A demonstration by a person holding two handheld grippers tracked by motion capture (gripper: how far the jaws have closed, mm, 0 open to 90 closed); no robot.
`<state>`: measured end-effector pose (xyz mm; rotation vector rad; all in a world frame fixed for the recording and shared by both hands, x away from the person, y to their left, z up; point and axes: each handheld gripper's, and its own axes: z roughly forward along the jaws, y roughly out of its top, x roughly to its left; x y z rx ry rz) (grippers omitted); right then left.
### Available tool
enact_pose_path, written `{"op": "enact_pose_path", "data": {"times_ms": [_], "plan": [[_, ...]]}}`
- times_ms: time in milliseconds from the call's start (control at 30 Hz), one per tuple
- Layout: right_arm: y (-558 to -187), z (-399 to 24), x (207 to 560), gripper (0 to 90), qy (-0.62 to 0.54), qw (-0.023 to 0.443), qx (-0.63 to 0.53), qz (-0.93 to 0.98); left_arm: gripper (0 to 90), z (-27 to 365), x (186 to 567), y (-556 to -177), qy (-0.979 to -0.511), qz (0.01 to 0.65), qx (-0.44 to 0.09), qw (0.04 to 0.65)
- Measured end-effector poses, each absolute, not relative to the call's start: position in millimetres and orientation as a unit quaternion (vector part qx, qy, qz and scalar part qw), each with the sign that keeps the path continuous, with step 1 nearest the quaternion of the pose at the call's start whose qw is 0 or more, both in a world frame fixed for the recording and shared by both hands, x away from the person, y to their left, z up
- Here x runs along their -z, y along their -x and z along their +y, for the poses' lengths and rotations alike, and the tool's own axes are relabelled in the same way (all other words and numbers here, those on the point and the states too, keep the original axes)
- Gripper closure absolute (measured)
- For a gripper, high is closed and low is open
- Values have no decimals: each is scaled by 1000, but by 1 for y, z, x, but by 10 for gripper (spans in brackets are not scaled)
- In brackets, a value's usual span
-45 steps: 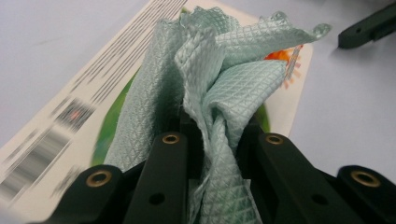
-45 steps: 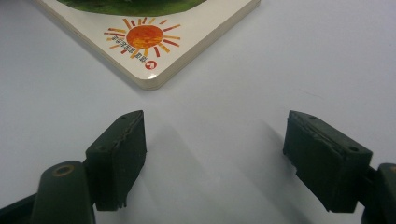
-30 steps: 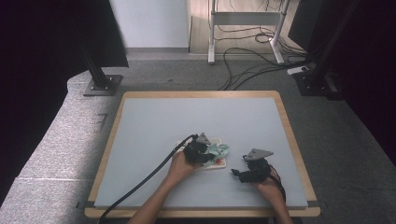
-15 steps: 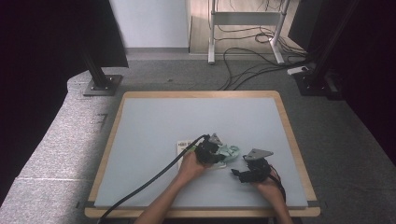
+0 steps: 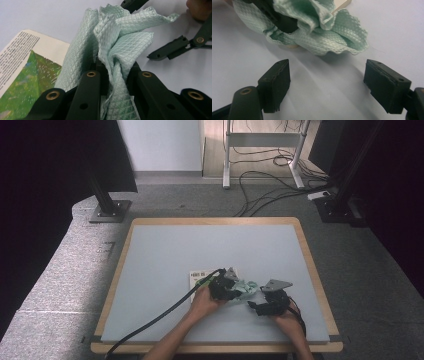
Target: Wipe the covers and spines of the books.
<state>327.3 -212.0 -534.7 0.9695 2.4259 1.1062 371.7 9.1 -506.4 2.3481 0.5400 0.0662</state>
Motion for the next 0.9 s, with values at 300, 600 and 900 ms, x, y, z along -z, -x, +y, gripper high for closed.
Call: {"op": "enact_pose_path", "data": {"times_ms": [300,600,900], "plan": [[-327,-212,535,207,-338,152,-385,845,797,29,507,-369,-907,215,-21,362],[-327,-212,535,207,-337,152,-386,845,797,59,507,-363,-901,227,-24,368],[-327,-212,535,207,-338,152,-386,845,797,90,507,-354,-895,241,-30,374]]}}
